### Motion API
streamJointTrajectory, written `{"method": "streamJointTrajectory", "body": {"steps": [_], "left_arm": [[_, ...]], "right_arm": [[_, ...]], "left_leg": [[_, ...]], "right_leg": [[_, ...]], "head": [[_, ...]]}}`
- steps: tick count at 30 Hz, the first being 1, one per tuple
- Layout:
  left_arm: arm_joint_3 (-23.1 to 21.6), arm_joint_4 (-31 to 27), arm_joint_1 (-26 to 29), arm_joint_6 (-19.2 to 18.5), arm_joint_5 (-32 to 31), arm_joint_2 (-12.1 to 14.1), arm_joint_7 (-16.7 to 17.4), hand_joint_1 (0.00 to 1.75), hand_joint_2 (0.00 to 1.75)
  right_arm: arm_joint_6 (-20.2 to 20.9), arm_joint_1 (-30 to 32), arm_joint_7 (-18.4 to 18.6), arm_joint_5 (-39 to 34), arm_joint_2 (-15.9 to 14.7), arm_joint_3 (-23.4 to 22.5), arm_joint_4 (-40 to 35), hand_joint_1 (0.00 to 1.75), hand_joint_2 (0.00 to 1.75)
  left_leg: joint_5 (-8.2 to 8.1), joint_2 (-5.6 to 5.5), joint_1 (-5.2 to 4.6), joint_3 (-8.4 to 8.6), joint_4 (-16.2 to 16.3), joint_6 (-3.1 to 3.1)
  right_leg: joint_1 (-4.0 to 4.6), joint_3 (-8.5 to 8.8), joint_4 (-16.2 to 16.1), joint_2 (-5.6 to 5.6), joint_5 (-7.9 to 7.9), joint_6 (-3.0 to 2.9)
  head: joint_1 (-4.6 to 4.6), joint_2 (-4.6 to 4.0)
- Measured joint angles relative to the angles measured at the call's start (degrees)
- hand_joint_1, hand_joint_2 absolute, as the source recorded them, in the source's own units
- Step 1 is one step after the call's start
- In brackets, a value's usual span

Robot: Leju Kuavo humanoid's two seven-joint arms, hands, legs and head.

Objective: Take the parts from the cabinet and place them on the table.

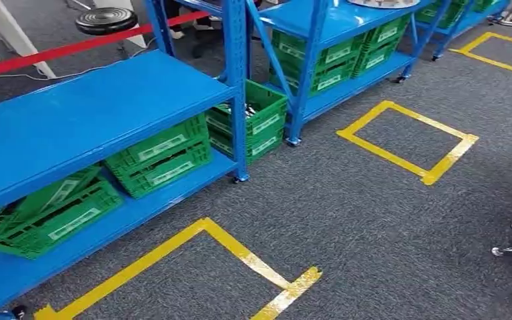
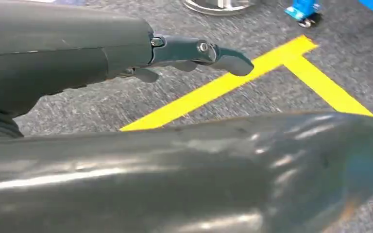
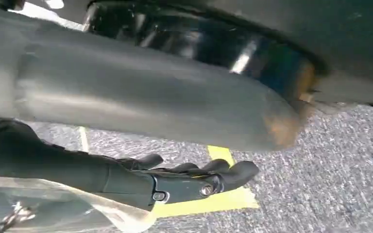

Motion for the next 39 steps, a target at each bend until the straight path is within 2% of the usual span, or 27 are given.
{"method": "streamJointTrajectory", "body": {"steps": [1,3,4,5,7,9,10,11,12,14,15,16,18,19,20,21,24,25,26,27,29,30,31,32,34,36,39], "left_arm": [[0.0,0.0,0.0,0.0,0.0,0.0,0.0,0.0,0.0],[0.1,0.0,-0.1,-0.1,0.1,0.0,0.0,0.0,0.0],[0.1,0.0,-0.1,-0.2,0.2,0.0,0.0,0.0,0.0],[0.2,0.0,-0.2,-0.4,0.3,0.1,0.0,0.0,0.0],[0.2,0.0,-0.1,-0.7,0.5,0.2,0.0,0.0,0.0],[0.6,0.0,0.0,-0.7,0.5,0.2,-0.1,0.0,0.0],[0.7,0.0,0.0,-0.8,0.5,0.3,-0.2,0.0,0.0],[0.7,0.0,-0.1,-1.0,0.5,0.3,-0.3,0.0,0.0],[0.7,0.0,-0.2,-1.3,0.5,0.3,-0.3,0.0,0.0],[0.8,0.0,-0.4,-1.5,0.2,0.5,-0.3,0.0,0.0],[0.8,0.0,-0.3,-1.6,0.2,0.5,-0.3,0.0,0.0],[0.8,0.0,-0.2,-1.6,0.2,0.6,-0.3,0.0,0.0],[0.9,0.0,-0.1,-1.7,0.2,0.8,-0.2,0.0,0.0],[1.0,0.0,-0.1,-1.7,0.1,0.9,0.0,0.0,0.0],[1.0,0.0,-0.2,-1.6,0.0,1.0,0.2,0.0,0.0],[1.0,0.0,-0.5,-1.6,-0.2,1.0,0.4,0.0,0.0],[1.1,0.0,-0.1,-1.4,-0.2,1.2,1.1,0.0,0.0],[1.1,0.0,-0.1,-1.4,-0.2,1.2,1.2,0.0,0.0],[1.2,0.0,-0.1,-1.3,-0.2,1.3,1.2,0.0,0.0],[1.2,0.0,-0.3,-1.4,-0.2,1.3,1.2,0.0,0.0],[1.2,0.0,-0.6,-1.7,-0.2,1.2,1.2,0.0,0.0],[1.2,0.0,-0.5,-1.8,-0.2,1.2,1.2,0.0,0.0],[1.2,0.0,-0.5,-1.7,-0.2,1.2,1.2,0.0,0.0],[1.4,0.0,-0.4,-1.7,-0.1,1.2,1.2,0.0,0.0],[1.6,0.0,-0.5,-1.7,0.0,1.2,1.2,0.0,0.0],[1.6,0.0,-0.5,-1.7,0.0,1.2,1.2,0.0,0.0],[1.7,0.1,-0.4,-1.7,0.0,1.2,1.1,0.0,0.0]], "right_arm": [[0.1,-0.1,0.0,0.2,0.0,0.1,0.0,0.0,0.0],[0.7,-0.1,0.0,0.2,0.0,0.2,0.0,0.0,0.0],[1.2,-0.1,0.0,0.2,0.0,0.4,0.0,0.0,0.0],[1.7,-0.1,-0.2,0.2,-0.1,0.4,0.1,0.0,0.0],[2.5,-0.1,-0.7,0.1,-0.3,0.4,0.2,0.0,0.0],[2.8,0.0,-1.1,0.0,-0.5,0.4,0.2,0.0,0.0],[3.0,0.0,-1.2,0.0,-0.6,0.4,0.2,0.0,0.0],[3.3,0.0,-1.3,-0.1,-0.9,0.4,0.2,0.0,0.0],[4.3,0.2,-1.2,-0.2,-0.9,0.4,0.2,0.0,0.0],[6.0,0.6,-1.1,-0.5,-1.1,0.4,0.2,0.0,0.0],[6.5,0.7,-1.0,-0.5,-1.2,0.4,0.2,0.0,0.0],[6.8,0.6,-1.0,-0.6,-1.2,0.4,0.2,0.0,0.0],[6.7,0.6,-0.5,-0.6,-1.2,0.4,0.2,0.0,0.0],[6.7,0.5,-0.2,-0.7,-1.2,0.4,0.2,0.0,0.0],[6.8,0.4,0.1,-0.7,-1.1,0.4,0.2,0.0,0.0],[7.1,0.4,0.3,-0.8,-1.1,0.4,0.2,0.0,0.0],[7.9,0.0,0.7,-0.8,-0.9,0.4,0.2,0.0,0.0],[8.0,-0.3,0.7,-0.8,-0.9,0.4,0.1,0.0,0.0],[8.1,-0.3,0.7,-0.9,-0.9,0.4,0.2,0.0,0.0],[8.4,-0.3,0.7,-0.9,-0.9,0.4,0.2,0.0,0.0],[9.2,-0.2,1.0,-1.3,-0.9,0.4,0.2,0.0,0.0],[9.5,-0.1,1.0,-1.9,-0.9,0.3,0.2,0.0,0.0],[9.4,-0.2,1.0,-2.9,-0.9,0.1,0.2,0.0,0.0],[9.1,-0.3,1.0,-3.5,-0.9,-0.2,0.2,0.0,0.0],[8.8,-0.3,1.2,-4.2,-0.9,-0.8,0.2,0.0,0.0],[8.7,-0.3,1.2,-4.3,-0.9,-1.1,0.2,0.0,0.0],[8.7,-0.2,1.2,-4.5,-0.9,-1.5,0.2,0.0,0.0]], "left_leg": [[0.0,-0.76,0.0,0.03,0.0,-0.01],[-0.03,-2.41,0.02,0.17,0.1,-0.06],[-0.06,-3.28,0.14,0.19,0.2,-0.27],[-0.01,-3.91,-0.03,-0.2,0.4,-0.77],[0.19,-4.96,0.34,-0.75,0.5,-1.48],[0.53,-6.27,0.39,-1.04,0.2,-2.31],[-0.05,-4.36,0.27,-1.07,0.8,-2.38],[-1.66,-0.76,-0.08,-2.0,2.9,-2.68],[-4.01,0.86,-0.02,-3.88,7.0,-2.99],[-7.9,1.68,0.16,-8.06,16.1,-3.24],[-8.14,1.71,0.19,-8.92,18.1,-3.28],[-6.83,1.79,0.2,-8.35,17.3,-3.27],[-2.25,2.34,0.11,-4.28,9.5,-2.9],[0.11,3.56,-0.03,-1.48,4.2,-2.54],[-0.48,6.91,-0.62,0.31,1.1,-2.1],[-0.52,7.01,-0.93,0.3,0.2,-1.72],[-0.43,5.18,-1.01,-0.22,0.4,-1.16],[0.07,4.48,-0.29,0.28,-0.3,-0.61],[0.14,4.04,-0.21,0.24,-0.4,-0.39],[0.27,3.31,-0.17,0.07,-0.4,-0.16],[0.31,1.83,-0.16,-0.08,-0.4,-0.03],[0.3,1.46,-0.16,-0.08,-0.3,-0.02],[0.28,0.99,-0.15,0.02,-0.3,0.0],[0.25,0.56,-0.11,0.14,-0.3,-0.03],[-0.09,-0.17,0.15,0.38,0.0,-0.53],[-0.53,-0.53,-0.21,-0.12,1.0,-1.33],[-0.12,-0.59,-0.03,-0.41,0.7,-1.93]], "right_leg": [[-0.01,0.87,-2.6,0.1,2.24,-0.21],[-0.04,4.81,-11.6,1.18,7.58,-0.63],[-0.13,6.87,-16.3,3.57,8.78,-0.97],[-0.36,7.08,-17.0,5.98,8.19,-1.03],[-0.12,7.68,-17.3,5.09,8.08,-1.08],[-0.3,7.83,-17.7,3.8,8.38,-1.79],[-0.55,8.01,-17.9,2.75,8.55,-2.07],[-0.48,8.09,-17.9,2.07,8.47,-2.3],[-0.33,8.14,-17.9,1.01,8.35,-2.47],[-0.07,8.22,-17.8,-1.18,8.12,-2.79],[-0.01,8.25,-17.8,-2.02,8.04,-2.79],[0.06,8.38,-17.8,-2.92,7.9,-2.79],[0.17,8.86,-17.8,-4.31,7.61,-2.75],[0.26,9.22,-17.8,-4.95,7.4,-2.64],[0.47,9.29,-17.9,-5.57,7.15,-2.44],[0.82,9.27,-17.6,-6.16,6.76,-1.95],[0.8,10.09,-18.0,-7.99,6.73,-1.35],[0.6,9.69,-17.7,-6.9,6.11,-0.83],[0.48,9.32,-16.3,-3.21,4.94,-0.63],[0.32,7.71,-12.7,-1.13,2.91,-0.52],[0.13,3.05,-3.4,-0.03,-0.91,-0.24],[0.13,1.26,-0.4,-0.02,-1.46,-0.1],[0.06,0.77,-0.2,-0.02,-0.48,-0.04],[-0.06,1.46,-2.7,-0.02,1.89,-0.01],[-0.31,5.67,-12.8,0.16,7.98,0.13],[-0.25,7.3,-17.0,1.3,7.63,-0.07],[0.06,7.2,-16.3,1.2,7.82,-1.12]], "head": [[0.0,0.0],[0.02,0.0],[0.05,0.0],[-0.13,0.0],[-0.13,0.02],[-0.13,0.0],[-0.13,0.02],[-0.76,0.0],[-1.05,0.0],[-1.03,0.0],[-1.03,0.0],[-1.02,0.0],[-1.05,0.0],[-1.03,0.0],[-0.96,0.0],[-1.07,0.0],[-1.05,0.0],[-1.16,0.0],[-0.76,0.0],[-0.59,0.0],[-0.57,0.0],[-0.46,0.0],[-0.44,0.0],[-0.46,0.0],[-0.41,0.0],[-0.22,0.0],[-0.54,0.0]]}}
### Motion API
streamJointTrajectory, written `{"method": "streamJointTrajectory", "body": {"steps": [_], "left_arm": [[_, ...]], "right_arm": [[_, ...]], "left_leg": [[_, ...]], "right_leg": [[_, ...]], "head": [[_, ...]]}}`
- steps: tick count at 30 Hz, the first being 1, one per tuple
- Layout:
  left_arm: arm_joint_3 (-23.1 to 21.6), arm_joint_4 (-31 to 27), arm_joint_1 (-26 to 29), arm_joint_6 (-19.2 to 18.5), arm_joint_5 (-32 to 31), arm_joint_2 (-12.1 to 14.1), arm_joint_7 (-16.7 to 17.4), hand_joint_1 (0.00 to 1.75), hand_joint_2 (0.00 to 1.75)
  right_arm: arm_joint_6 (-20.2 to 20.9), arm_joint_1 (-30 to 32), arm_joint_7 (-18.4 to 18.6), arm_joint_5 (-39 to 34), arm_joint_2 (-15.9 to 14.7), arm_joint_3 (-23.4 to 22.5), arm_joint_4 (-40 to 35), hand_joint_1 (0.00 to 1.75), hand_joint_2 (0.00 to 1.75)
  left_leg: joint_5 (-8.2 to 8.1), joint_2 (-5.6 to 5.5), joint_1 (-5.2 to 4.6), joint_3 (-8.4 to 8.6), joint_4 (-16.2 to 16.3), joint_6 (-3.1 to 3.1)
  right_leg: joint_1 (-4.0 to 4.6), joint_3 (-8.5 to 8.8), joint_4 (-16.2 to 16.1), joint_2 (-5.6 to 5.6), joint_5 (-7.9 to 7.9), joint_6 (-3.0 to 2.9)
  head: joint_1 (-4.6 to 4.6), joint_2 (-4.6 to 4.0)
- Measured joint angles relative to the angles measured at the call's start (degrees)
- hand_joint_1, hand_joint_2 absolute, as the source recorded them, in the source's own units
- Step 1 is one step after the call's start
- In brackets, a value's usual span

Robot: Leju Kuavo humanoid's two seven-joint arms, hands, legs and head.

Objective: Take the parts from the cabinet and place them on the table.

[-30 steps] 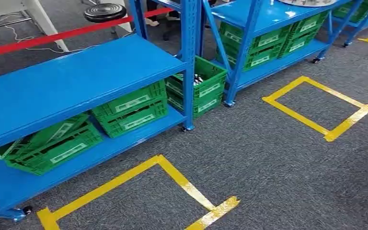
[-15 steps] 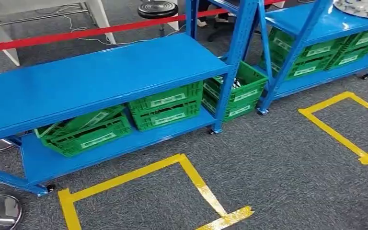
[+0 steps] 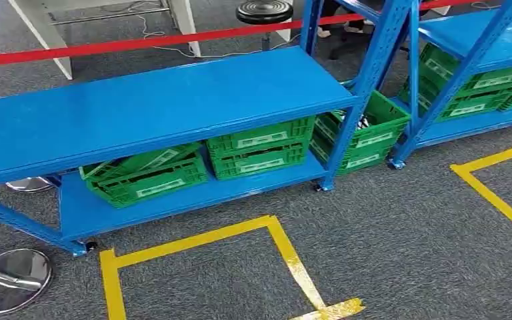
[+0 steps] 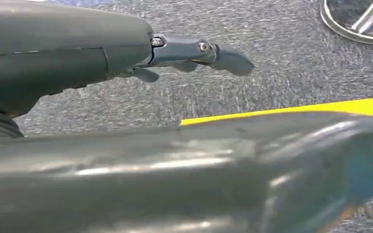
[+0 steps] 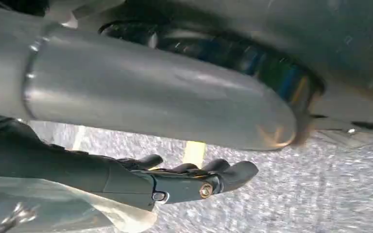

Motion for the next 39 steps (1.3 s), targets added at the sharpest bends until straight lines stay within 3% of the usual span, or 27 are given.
{"method": "streamJointTrajectory", "body": {"steps": [1,2,5,6,7,8,11,13,16,17,19,21,22,23,25,26,27,28,29,31,32,33,34,35,36,38,39], "left_arm": [[0.1,0.0,0.0,0.0,0.0,0.0,0.0,0.0,0.0],[0.2,0.0,0.0,0.0,0.0,0.1,0.0,0.0,0.0],[0.3,0.0,-0.3,0.0,0.0,0.1,0.0,0.0,0.0],[0.3,0.0,-0.2,0.0,0.0,0.1,0.0,0.0,0.0],[0.3,0.0,-0.1,0.0,0.0,0.1,0.0,0.0,0.0],[0.3,0.0,0.0,0.0,0.0,0.1,0.0,0.0,0.0],[0.4,0.0,0.0,0.2,-0.2,0.2,0.1,0.0,0.0],[0.5,0.0,-0.3,0.5,-0.3,0.3,0.2,0.0,0.0],[0.5,0.1,0.0,0.5,-0.7,0.3,0.4,0.0,0.0],[0.5,0.1,0.2,0.5,-0.7,0.3,0.5,0.0,0.0],[0.6,0.1,-0.1,0.6,-0.8,0.3,0.6,0.0,0.0],[0.6,0.1,-0.2,0.5,-0.9,0.2,0.9,0.0,0.0],[0.7,0.1,0.0,0.5,-0.9,0.2,1.0,0.0,0.0],[0.8,0.1,0.2,0.5,-0.9,0.3,1.0,0.0,0.0],[0.8,0.1,0.2,0.2,-0.9,0.3,1.0,0.0,0.0],[0.8,0.1,0.2,0.2,-0.9,0.3,1.0,0.0,0.0],[0.8,0.2,0.3,0.1,-0.9,0.3,1.0,0.0,0.0],[0.8,0.2,0.2,0.1,-0.9,0.4,1.0,0.0,0.0],[0.8,0.2,0.1,0.1,-0.9,0.4,1.0,0.0,0.0],[0.9,0.2,-0.1,0.1,-0.9,0.4,1.0,0.0,0.0],[0.9,0.2,-0.4,0.1,-0.9,0.5,1.0,0.0,0.0],[0.9,0.2,-0.5,0.1,-0.9,0.6,1.0,0.0,0.0],[0.9,0.2,-0.5,0.1,-0.9,0.6,1.0,0.0,0.0],[0.9,0.2,-0.4,0.0,-1.1,0.7,1.0,0.0,0.0],[0.9,0.2,-0.3,0.0,-1.2,0.7,1.0,0.0,0.0],[0.9,0.3,-0.1,0.0,-1.3,0.7,1.0,0.0,0.0],[0.9,0.3,-0.1,0.0,-1.4,0.7,1.0,0.0,0.0]], "right_arm": [[0.0,-0.1,0.0,0.0,0.0,-0.1,0.0,0.0,0.0],[0.0,-0.1,0.0,0.0,0.1,-0.1,0.0,0.0,0.0],[0.0,0.1,0.0,-0.1,0.1,-0.2,0.0,0.0,0.0],[0.1,0.1,0.0,-0.3,0.1,-0.3,0.0,0.0,0.0],[0.3,0.1,0.0,-0.5,0.1,-0.4,0.0,0.0,0.0],[0.6,0.1,0.0,-0.5,0.1,-0.7,0.0,0.0,0.0],[1.0,0.0,0.0,-0.6,0.2,-0.8,0.0,0.0,0.0],[1.3,-0.1,0.2,-0.7,0.3,-1.1,0.0,0.0,0.0],[1.9,-0.2,0.3,-0.8,0.3,-1.1,0.0,0.0,0.0],[2.1,-0.3,0.4,-0.9,0.3,-1.2,0.0,0.0,0.0],[2.6,-0.4,0.4,-1.0,0.3,-1.5,0.0,0.0,0.0],[3.1,-0.3,0.4,-1.2,0.3,-1.7,0.0,0.0,0.0],[3.2,-0.4,0.2,-1.3,0.3,-1.8,0.0,0.0,0.0],[3.4,-0.6,0.2,-1.4,0.3,-2.0,0.0,0.0,0.0],[3.6,-0.7,0.6,-1.4,0.3,-2.1,0.0,0.0,0.0],[3.7,-0.6,0.7,-1.4,0.3,-2.1,0.0,0.0,0.0],[3.7,-0.3,0.7,-1.4,0.3,-2.2,0.0,0.0,0.0],[3.8,-0.4,0.8,-1.4,0.3,-2.4,0.2,0.0,0.0],[3.8,-0.5,0.8,-1.4,0.3,-2.4,0.1,0.0,0.0],[3.8,-0.6,0.7,-1.4,0.3,-2.5,0.1,0.0,0.0],[3.8,-0.6,0.7,-1.4,0.3,-2.5,0.1,0.0,0.0],[3.8,-0.6,0.7,-1.4,0.3,-2.5,0.1,0.0,0.0],[3.8,-0.5,0.8,-1.4,0.3,-2.5,0.1,0.0,0.0],[3.9,-0.5,1.0,-1.5,0.3,-2.5,0.1,0.0,0.0],[4.0,-0.4,1.1,-1.5,0.3,-2.6,0.1,0.0,0.0],[4.2,-0.1,1.2,-1.6,0.3,-2.6,0.1,0.0,0.0],[4.4,0.0,1.3,-1.6,0.3,-2.6,0.1,0.0,0.0]], "left_leg": [[-0.21,-0.15,0.04,-0.01,0.2,-0.22],[-1.24,1.11,0.02,-0.47,1.3,-0.62],[-7.43,2.13,0.15,-5.7,13.3,-1.22],[-8.53,2.16,0.16,-7.47,17.1,-1.25],[-8.22,2.17,0.16,-7.99,18.2,-1.23],[-6.58,2.17,0.16,-7.27,16.8,-1.04],[0.56,2.75,-0.25,-0.56,2.8,0.43],[-1.59,3.28,-0.72,0.76,0.2,0.87],[-1.82,2.93,-0.56,1.19,-0.6,1.61],[-1.65,2.69,-0.24,2.54,-1.2,1.78],[-2.07,2.71,-0.15,3.34,-1.3,2.3],[-3.03,2.57,-0.16,4.02,-1.3,2.44],[-3.57,2.49,-0.15,4.6,-1.3,2.39],[-4.15,2.49,-0.13,5.41,-1.3,2.31],[-5.64,2.25,0.0,7.45,-1.3,2.12],[-6.53,2.12,0.08,8.5,-1.3,1.89],[-7.47,2.13,0.04,8.99,-1.3,1.49],[-8.11,1.98,-0.09,9.37,-1.2,1.08],[-8.63,2.09,-0.08,9.44,-1.5,0.61],[-8.02,2.12,-0.05,10.52,-1.4,0.02],[-6.82,2.1,-0.09,9.25,1.1,-0.29],[-4.74,2.29,-0.03,6.6,6.0,-0.66],[-4.35,2.34,0.02,3.28,10.8,-0.94],[-5.46,2.35,0.15,0.37,14.1,-1.19],[-8.15,2.37,0.21,-1.91,16.0,-1.29],[-13.92,2.4,0.22,-5.01,16.0,-1.36],[-14.59,2.4,0.21,-5.67,14.5,-1.22]], "right_leg": [[-0.32,0.04,-0.2,-0.2,0.27,-0.46],[-0.4,0.1,-0.3,-0.49,0.33,-0.86],[-0.25,0.06,-0.3,-1.39,-0.01,-1.68],[-0.19,0.03,-0.3,-1.63,-0.19,-1.78],[-0.13,0.13,-0.3,-1.69,-0.35,-1.82],[-0.09,0.37,-0.3,-1.77,-0.6,-1.79],[0.0,1.29,-0.4,-2.15,-1.26,-1.48],[0.23,1.19,-0.4,-2.31,-1.85,-0.63],[0.13,2.84,-0.2,-2.63,-1.15,0.82],[0.07,2.15,0.6,-2.41,-1.88,0.97],[0.04,-1.09,6.1,-1.56,-3.86,1.55],[-0.03,-7.72,15.0,-1.24,-6.9,1.58],[0.01,-9.77,16.9,-1.24,-7.05,1.58],[0.0,-10.31,16.3,-1.25,-6.11,1.7],[-0.06,-8.82,9.9,-1.27,-2.31,1.95],[-0.08,-7.76,5.4,-1.26,1.05,1.85],[0.0,-7.51,2.9,-1.35,5.62,1.43],[0.24,-7.5,2.8,-1.53,2.6,0.68],[0.49,-6.56,3.2,-1.32,2.97,-0.21],[0.49,-5.91,2.8,-1.26,2.65,-1.11],[-0.02,-4.76,2.1,-1.21,2.49,-1.41],[-0.03,-3.56,1.3,-1.46,2.04,-1.75],[-0.05,-2.43,0.5,-1.57,1.66,-1.98],[-0.07,-1.29,-0.1,-1.54,1.23,-2.05],[-0.08,-0.11,-0.6,-1.46,0.73,-2.03],[-0.09,2.55,-1.4,-1.15,-0.54,-2.02],[-0.08,3.88,-1.4,-0.89,-1.44,-1.92]], "head": [[0.04,0.0],[-0.18,0.0],[-0.61,0.0],[-0.66,0.0],[-0.63,0.0],[-0.63,0.0],[-0.66,0.0],[-0.84,0.0],[-0.77,0.0],[-0.74,0.02],[-0.39,0.02],[-0.24,0.0],[-0.13,0.0],[-0.09,0.02],[-0.02,0.0],[-0.04,0.0],[0.11,0.0],[0.02,0.0],[-0.11,0.02],[-0.09,0.0],[-0.2,0.04],[-0.28,0.0],[-0.48,0.02],[-0.44,0.02],[-0.42,0.0],[-0.52,0.0],[-0.48,0.0]]}}
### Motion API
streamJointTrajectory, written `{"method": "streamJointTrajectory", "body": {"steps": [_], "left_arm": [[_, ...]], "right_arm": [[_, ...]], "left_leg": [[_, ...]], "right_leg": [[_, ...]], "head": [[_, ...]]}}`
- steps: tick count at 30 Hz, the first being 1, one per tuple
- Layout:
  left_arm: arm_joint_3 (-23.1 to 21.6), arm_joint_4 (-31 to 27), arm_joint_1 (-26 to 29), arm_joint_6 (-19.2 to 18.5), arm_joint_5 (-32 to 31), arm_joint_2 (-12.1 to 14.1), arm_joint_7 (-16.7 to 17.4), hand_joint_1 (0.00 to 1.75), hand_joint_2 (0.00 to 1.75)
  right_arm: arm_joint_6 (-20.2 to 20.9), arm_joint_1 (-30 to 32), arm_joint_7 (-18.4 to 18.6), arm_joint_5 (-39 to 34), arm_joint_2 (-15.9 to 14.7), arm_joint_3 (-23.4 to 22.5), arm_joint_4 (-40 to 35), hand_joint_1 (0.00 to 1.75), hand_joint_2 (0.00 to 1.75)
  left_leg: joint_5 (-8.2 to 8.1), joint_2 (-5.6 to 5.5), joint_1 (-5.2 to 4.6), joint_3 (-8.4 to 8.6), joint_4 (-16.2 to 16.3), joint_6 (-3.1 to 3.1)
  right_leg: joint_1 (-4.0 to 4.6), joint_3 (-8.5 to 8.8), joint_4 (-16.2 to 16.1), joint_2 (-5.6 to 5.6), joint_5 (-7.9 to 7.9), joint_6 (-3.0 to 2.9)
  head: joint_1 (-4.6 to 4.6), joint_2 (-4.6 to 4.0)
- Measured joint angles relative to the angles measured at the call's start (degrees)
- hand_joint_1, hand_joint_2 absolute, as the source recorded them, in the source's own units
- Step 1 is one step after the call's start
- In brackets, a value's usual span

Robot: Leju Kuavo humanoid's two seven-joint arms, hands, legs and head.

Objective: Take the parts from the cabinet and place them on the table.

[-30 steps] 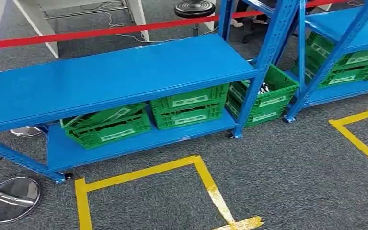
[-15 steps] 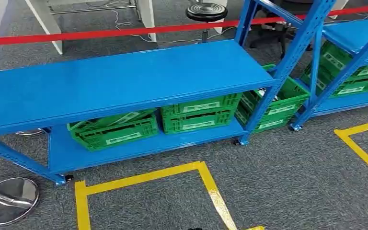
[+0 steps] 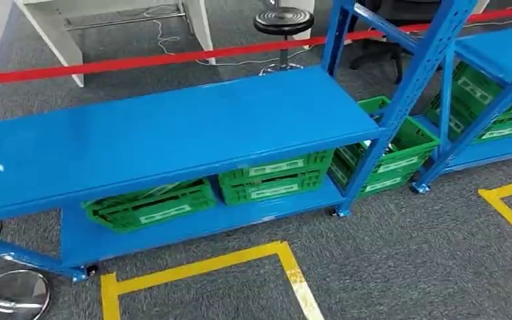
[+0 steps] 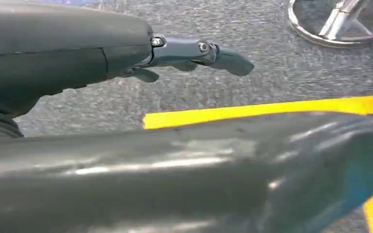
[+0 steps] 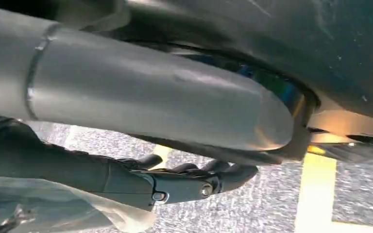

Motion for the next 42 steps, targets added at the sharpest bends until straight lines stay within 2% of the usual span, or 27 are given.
{"method": "streamJointTrajectory", "body": {"steps": [1,2,4,7,9,10,13,14,15,17,18,19,23,24,25,26,28,29,30,31,33,34,35,38,39,41,42], "left_arm": [[0.0,0.0,0.0,0.0,-0.1,0.0,0.0,0.0,0.0],[0.0,0.0,0.0,0.0,-0.3,0.0,0.0,0.0,0.0],[0.0,0.1,0.3,0.1,-0.4,0.1,0.0,0.0,0.0],[0.0,0.2,0.1,0.2,-0.5,0.0,0.1,0.0,0.0],[0.0,0.2,-0.5,0.2,-0.6,-0.1,0.2,0.0,0.0],[0.0,0.2,-0.7,0.3,-0.6,0.0,0.2,0.0,0.0],[0.0,0.2,-0.8,0.5,-0.8,0.1,0.5,0.0,0.0],[0.1,0.2,-0.7,0.5,-0.8,0.1,0.5,0.0,0.0],[0.1,0.2,-0.6,0.5,-0.8,0.1,0.5,0.0,0.0],[0.3,0.2,-0.6,0.5,-1.0,0.1,0.8,0.0,0.0],[0.3,0.2,-0.7,0.5,-1.0,0.1,0.9,0.0,0.0],[0.4,0.3,-0.7,0.4,-1.0,0.1,0.9,0.0,0.0],[0.4,0.4,-0.5,0.2,-1.1,0.2,1.0,0.0,0.0],[0.5,0.4,-0.5,0.1,-1.2,0.5,1.0,0.0,0.0],[0.5,0.4,-0.5,0.1,-1.5,0.5,1.1,0.0,0.0],[0.5,0.4,-0.6,0.1,-1.6,0.5,1.2,0.0,0.0],[0.5,0.4,-0.9,0.0,-2.0,0.5,1.5,0.0,0.0],[0.5,0.4,-0.8,-0.1,-2.1,0.5,1.9,0.0,0.0],[0.5,0.4,-0.7,-0.3,-2.2,0.5,2.3,0.0,0.0],[0.5,0.5,-0.6,-0.3,-2.2,0.6,2.4,0.0,0.0],[0.5,0.5,-0.7,-0.3,-2.3,0.7,2.4,0.0,0.0],[0.5,0.5,-0.7,-0.3,-2.3,0.7,2.5,0.0,0.0],[0.5,0.5,-0.9,-0.3,-2.3,0.7,2.5,0.0,0.0],[0.5,0.6,-0.9,-0.4,-2.3,0.7,2.6,0.0,0.0],[0.5,0.6,-0.9,-0.3,-2.1,0.7,2.7,0.0,1.75],[0.6,0.6,-0.9,0.0,-1.6,0.7,3.1,0.0,1.75],[0.6,0.6,-1.0,0.0,-1.4,0.7,3.1,0.0,1.75]], "right_arm": [[0.2,0.0,0.1,0.0,0.0,0.0,0.0,0.0,0.0],[0.2,0.0,0.1,0.0,0.0,0.0,0.0,0.0,0.0],[0.7,-0.1,0.3,-0.1,0.0,-0.1,0.1,0.0,0.0],[1.5,-0.3,0.6,-0.4,0.0,-0.4,0.0,0.0,0.0],[1.6,-0.7,1.0,-0.5,0.0,-0.5,-0.1,0.0,0.0],[1.6,-0.9,1.0,-0.5,0.0,-0.7,-0.1,0.0,0.0],[1.7,-0.9,1.1,-0.2,0.0,-0.9,-0.1,0.0,0.0],[1.7,-0.9,1.1,0.0,0.0,-0.9,-0.1,0.0,0.0],[1.8,-0.8,1.1,0.2,0.0,-0.9,-0.1,0.0,0.0],[1.8,-0.8,1.1,0.8,0.0,-0.8,-0.1,0.0,0.0],[1.8,-0.8,1.1,0.9,0.0,-0.8,-0.1,0.0,0.0],[2.0,-0.6,1.3,1.0,0.0,-0.8,0.0,0.0,0.0],[2.4,-0.7,1.4,1.1,0.0,-0.8,0.1,0.0,0.0],[2.5,-0.7,1.4,1.1,0.1,-0.8,0.1,0.0,0.0],[2.7,-0.7,1.6,1.0,0.1,-0.8,0.0,0.0,0.0],[2.8,-0.6,1.9,1.1,0.1,-0.8,0.0,0.0,0.0],[3.4,-0.6,3.6,3.2,0.0,-0.7,0.0,0.0,0.0],[3.5,-0.7,4.4,4.4,-0.1,-0.4,0.0,0.0,0.0],[3.8,-0.8,5.3,5.6,-0.1,0.1,0.0,0.0,0.0],[4.0,-1.0,5.9,6.5,-0.1,0.6,-0.1,0.0,0.0],[4.4,-1.2,6.6,7.5,-0.1,1.6,-0.2,0.0,0.0],[4.5,-1.2,6.7,7.6,-0.1,1.9,-0.2,0.0,0.0],[4.5,-1.4,6.8,7.8,-0.2,2.2,-0.2,0.0,0.0],[4.5,-1.4,7.1,7.8,-0.3,2.8,-0.2,0.0,0.0],[4.0,-1.4,7.3,7.3,-0.3,2.8,-0.2,0.0,0.0],[2.4,-1.3,8.0,4.8,-0.2,2.7,-0.4,0.0,0.0],[2.1,-1.3,8.0,3.7,-0.2,2.4,-0.4,0.0,1.75]], "left_leg": [[1.35,0.01,-0.04,-0.11,-2.6,0.21],[5.51,0.02,-0.08,0.0,-6.2,0.57],[18.41,0.28,-0.55,-0.8,-11.9,1.26],[17.97,0.09,-0.79,-0.23,-10.8,1.82],[17.73,-0.06,-0.26,0.48,-11.9,2.28],[17.58,-0.07,-0.3,0.87,-12.3,2.51],[16.51,0.02,-0.37,1.58,-12.6,3.33],[16.18,-0.24,-0.38,1.89,-12.6,3.36],[15.84,-0.74,-0.38,2.3,-12.6,3.29],[15.17,-1.94,-0.38,3.45,-12.6,3.12],[14.9,-2.6,-0.39,3.91,-12.6,2.92],[14.75,-3.05,-0.28,3.97,-12.7,2.71],[15.16,-5.17,0.07,3.56,-13.2,1.19],[14.92,-4.9,-0.15,3.55,-13.0,0.99],[14.14,-2.58,-0.38,3.25,-12.0,0.55],[12.5,-1.27,-0.29,1.98,-9.3,0.25],[8.69,-0.24,0.04,-2.23,-0.5,-0.28],[7.96,-0.15,0.23,-3.77,2.5,-0.5],[8.47,-0.08,0.44,-4.07,3.0,-0.67],[10.17,-0.01,0.61,-3.27,1.3,-0.74],[15.92,0.31,0.74,1.61,-8.6,-0.62],[16.37,0.74,0.69,3.47,-12.2,-0.39],[15.5,0.93,0.28,4.1,-13.0,-0.13],[15.09,0.65,0.13,3.94,-13.1,1.1],[15.3,0.6,0.37,4.23,-13.8,1.6],[15.59,0.56,0.55,4.85,-14.5,2.4],[15.53,0.52,0.52,4.77,-14.5,2.55]], "right_leg": [[0.0,1.32,-0.1,0.04,-0.97,0.19],[0.02,2.35,-0.1,0.04,-1.92,0.22],[0.3,4.26,0.3,0.07,-3.78,0.49],[0.24,4.7,-0.2,0.32,-5.45,1.76],[0.1,5.42,-0.4,0.24,-6.46,2.41],[0.17,4.76,0.8,0.11,-6.81,2.64],[0.1,-5.17,15.6,0.12,-11.77,3.11],[0.1,-7.64,18.1,0.12,-11.43,3.13],[0.11,-8.89,18.0,0.12,-9.57,3.13],[0.09,-7.77,10.7,0.47,-2.02,2.79],[0.09,-6.56,6.0,1.4,1.42,2.51],[-0.05,-5.94,4.6,3.98,1.36,2.1],[0.31,-4.44,2.3,3.05,1.07,1.4],[-0.3,-3.99,1.5,2.27,1.51,0.9],[-0.3,-3.53,1.1,1.67,1.59,0.64],[-0.29,-3.25,1.0,0.93,1.52,0.43],[-0.23,-2.9,1.0,-0.31,1.17,0.21],[-0.23,-2.79,1.0,-0.64,0.98,0.22],[-0.23,-2.62,1.0,-0.85,0.86,0.26],[-0.23,-2.4,1.0,-0.89,0.69,0.28],[-0.27,-1.53,1.0,-0.98,0.17,0.68],[-0.26,-1.74,1.0,-1.02,-0.14,1.07],[0.25,-1.93,1.1,-1.01,-0.48,1.56],[0.07,-1.55,0.4,-1.2,-0.37,2.29],[0.12,-0.81,0.2,-1.24,-0.5,2.76],[-0.01,-2.35,3.5,-0.71,-3.08,3.12],[-0.02,-4.58,7.9,-0.56,-5.17,3.13]], "head": [[0.0,0.0],[-0.18,0.0],[-0.44,0.0],[-0.5,0.0],[-0.48,0.02],[-0.33,0.0],[-0.2,0.0],[-0.22,0.0],[-0.2,0.0],[-0.24,0.0],[-0.17,0.0],[-0.31,0.0],[-0.33,0.0],[-0.39,0.02],[-0.69,0.0],[-1.01,0.0],[-0.9,0.0],[-0.85,0.0],[-0.94,0.0],[-0.9,0.0],[-0.92,0.0],[-0.9,0.0],[-1.09,0.0],[-0.68,0.0],[-0.72,0.0],[-0.48,0.0],[-0.22,0.0]]}}
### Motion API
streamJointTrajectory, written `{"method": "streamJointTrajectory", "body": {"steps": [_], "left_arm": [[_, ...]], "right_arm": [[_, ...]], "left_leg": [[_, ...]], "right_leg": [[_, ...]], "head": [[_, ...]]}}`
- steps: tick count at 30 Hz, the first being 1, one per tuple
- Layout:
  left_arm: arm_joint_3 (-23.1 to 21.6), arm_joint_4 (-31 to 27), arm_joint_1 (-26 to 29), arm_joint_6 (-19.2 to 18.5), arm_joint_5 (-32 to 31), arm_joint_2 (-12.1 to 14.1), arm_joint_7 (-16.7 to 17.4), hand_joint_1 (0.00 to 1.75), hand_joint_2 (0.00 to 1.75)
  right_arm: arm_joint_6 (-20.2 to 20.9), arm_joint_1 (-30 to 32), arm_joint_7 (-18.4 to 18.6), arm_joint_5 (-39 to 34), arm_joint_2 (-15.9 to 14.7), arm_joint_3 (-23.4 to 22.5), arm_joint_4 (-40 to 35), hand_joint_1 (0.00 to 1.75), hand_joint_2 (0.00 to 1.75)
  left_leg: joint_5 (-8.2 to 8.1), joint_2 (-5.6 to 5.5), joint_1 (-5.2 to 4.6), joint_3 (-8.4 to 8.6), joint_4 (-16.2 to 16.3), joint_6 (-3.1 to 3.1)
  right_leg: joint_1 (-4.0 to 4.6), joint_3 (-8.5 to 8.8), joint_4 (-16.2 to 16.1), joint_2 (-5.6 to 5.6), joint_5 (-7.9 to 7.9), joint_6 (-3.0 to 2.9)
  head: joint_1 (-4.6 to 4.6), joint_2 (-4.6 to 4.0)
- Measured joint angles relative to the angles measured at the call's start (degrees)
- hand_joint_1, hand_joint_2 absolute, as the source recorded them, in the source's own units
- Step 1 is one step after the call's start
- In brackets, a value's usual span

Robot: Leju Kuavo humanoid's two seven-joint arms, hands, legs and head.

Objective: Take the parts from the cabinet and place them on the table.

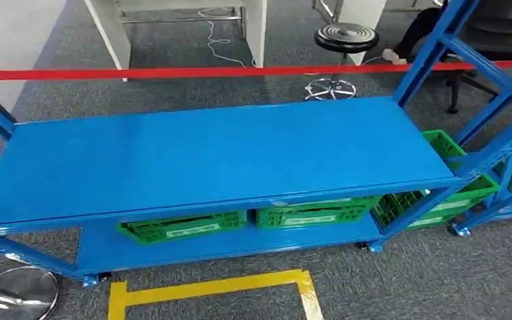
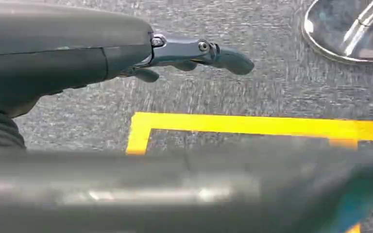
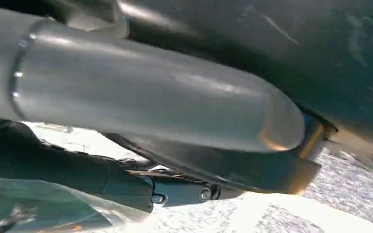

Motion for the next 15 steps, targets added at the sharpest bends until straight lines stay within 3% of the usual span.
{"method": "streamJointTrajectory", "body": {"steps": [2,3,4,5,7,8,9,10,12,14,15], "left_arm": [[0.3,0.0,0.1,-0.2,0.1,-0.2,0.4,0.0,1.75],[0.3,0.0,0.1,-0.4,0.1,-0.2,0.7,0.0,1.75],[0.3,0.0,0.1,-0.4,0.1,-0.1,1.2,0.0,1.75],[0.0,0.0,0.0,-0.4,0.6,0.0,1.8,0.0,1.75],[-0.9,-0.4,0.0,-0.8,1.8,0.2,2.5,0.0,1.75],[-1.8,-0.7,0.0,-1.1,2.8,0.5,3.0,0.0,0.0],[-2.0,-0.8,-0.2,-1.3,3.1,0.6,3.1,0.0,0.0],[-2.8,-1.0,-0.2,-1.7,4.2,0.8,3.4,0.0,0.0],[-4.7,-1.3,0.0,-2.7,6.7,1.3,4.1,0.0,0.0],[-7.0,-1.6,0.6,-3.8,9.5,1.9,4.7,0.0,0.0],[-8.1,-1.6,1.0,-4.3,10.6,2.2,5.2,0.0,0.0]], "right_arm": [[-0.7,-0.2,-1.2,-1.9,0.1,-0.9,0.0,0.0,1.75],[-1.0,-0.2,-1.9,-2.1,0.1,-1.1,0.0,0.0,1.75],[-1.6,-0.1,-2.0,-2.6,0.1,-1.3,0.0,0.0,1.75],[-2.1,0.1,-1.9,-3.4,0.1,-1.3,0.0,0.0,1.75],[-2.6,0.7,-1.7,-5.1,0.1,-1.2,0.0,0.0,1.75],[-2.9,0.8,-1.7,-6.3,0.1,-1.2,0.0,0.0,1.75],[-2.9,0.9,-1.8,-6.8,0.0,-1.2,0.1,0.0,1.75],[-2.9,1.0,-2.0,-7.9,0.0,-0.9,0.1,0.0,0.0],[-3.1,1.3,-2.3,-11.0,-0.1,0.1,0.1,0.0,0.0],[-3.2,1.7,-2.6,-14.1,-0.2,1.3,-0.2,0.0,0.0],[-3.2,1.9,-2.6,-15.3,-0.2,1.9,-0.4,0.0,1.75]], "left_leg": [[-0.29,0.02,-0.32,0.09,0.0,0.43],[-0.35,-0.01,-0.43,0.19,0.0,0.5],[-0.47,-0.05,-0.48,0.42,0.0,0.53],[-0.6,-0.24,-0.51,0.7,0.0,0.48],[-0.98,-0.55,-0.53,1.33,0.0,0.11],[-1.14,-0.55,-0.79,1.36,0.1,-0.22],[-1.3,-0.57,-0.89,1.05,0.5,-0.53],[-1.03,-0.5,-0.79,0.93,0.3,-0.9],[-0.86,-0.49,-0.76,1.08,0.3,-1.31],[-2.95,-0.37,-0.74,0.23,2.7,-2.05],[-4.91,-0.37,-0.58,-1.46,6.4,-2.34]], "right_leg": [[0.02,-4.71,8.6,0.08,-3.27,0.05],[0.03,-5.73,10.1,0.14,-2.99,0.07],[0.03,-5.31,8.7,0.15,-1.08,-0.05],[0.02,-3.81,5.1,0.14,1.7,-0.24],[0.02,0.23,-4.7,0.16,7.28,-0.69],[0.17,0.85,-6.1,0.36,6.43,-0.92],[0.23,1.04,-7.2,0.44,6.24,-1.16],[0.34,1.27,-6.9,0.52,6.42,-1.4],[0.3,1.43,-7.0,0.54,6.69,-2.03],[-0.17,2.16,-7.7,0.1,6.91,-2.53],[-0.2,2.23,-7.7,-0.08,6.85,-2.65]], "head": [[0.06,0.0],[0.09,0.0],[0.13,0.0],[0.11,0.0],[0.11,0.0],[0.06,0.0],[0.06,0.0],[-0.09,0.0],[-0.07,0.0],[-0.53,0.0],[-0.61,0.0]]}}
